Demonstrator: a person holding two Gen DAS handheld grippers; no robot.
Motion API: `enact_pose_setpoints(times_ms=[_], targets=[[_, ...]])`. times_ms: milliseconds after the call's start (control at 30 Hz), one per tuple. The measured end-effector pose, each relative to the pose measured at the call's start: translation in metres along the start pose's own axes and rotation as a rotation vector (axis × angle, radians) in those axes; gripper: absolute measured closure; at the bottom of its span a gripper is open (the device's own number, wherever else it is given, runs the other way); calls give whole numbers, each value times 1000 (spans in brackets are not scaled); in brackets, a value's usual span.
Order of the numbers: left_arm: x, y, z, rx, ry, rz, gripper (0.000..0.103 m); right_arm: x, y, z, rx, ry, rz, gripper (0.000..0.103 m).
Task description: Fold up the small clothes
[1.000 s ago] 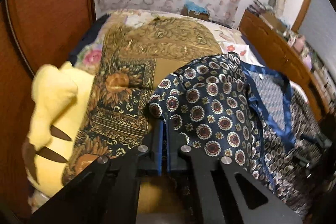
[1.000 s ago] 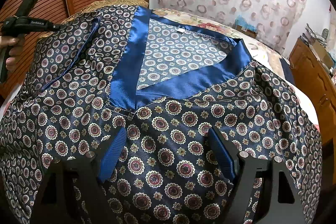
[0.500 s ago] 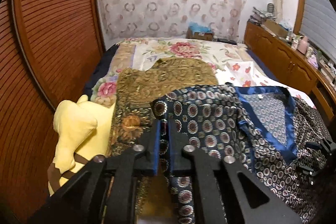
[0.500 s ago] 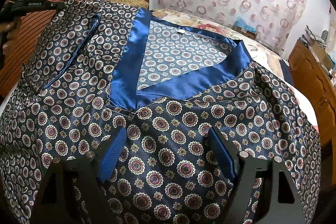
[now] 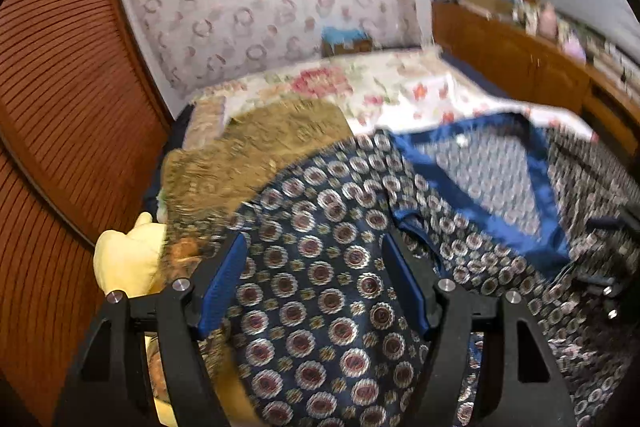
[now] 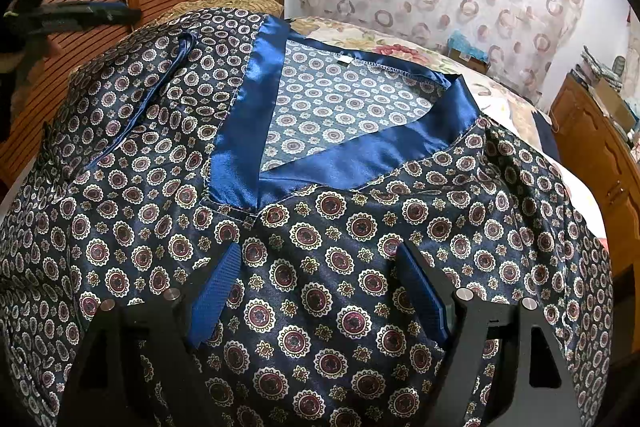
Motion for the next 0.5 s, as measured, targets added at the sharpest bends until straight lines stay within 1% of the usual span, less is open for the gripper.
enact_pose_setpoints(times_ms=[67, 167, 333, 500], targets=[[1, 1, -16, -36, 7, -9, 32, 1, 0, 0, 1, 0, -3, 22], [2, 3, -36, -91, 46, -36, 32, 1, 0, 0, 0, -1, -3, 22], [6, 13, -49, -106, 53, -44, 32, 1, 0, 0, 3, -3, -2, 22], [23, 21, -56, -113, 15, -60, 32, 1, 0, 1, 3, -1, -4, 22]])
Point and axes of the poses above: each gripper's, at about its wrist camera, not at the fingertips, and z roughly against the way its jaws point, x to its right, y to its top, the point moved 2 cm from there along -z, roughly the way its jaws point, and after that the axes turned 11 degrees about -y, right-handed, at the moved point
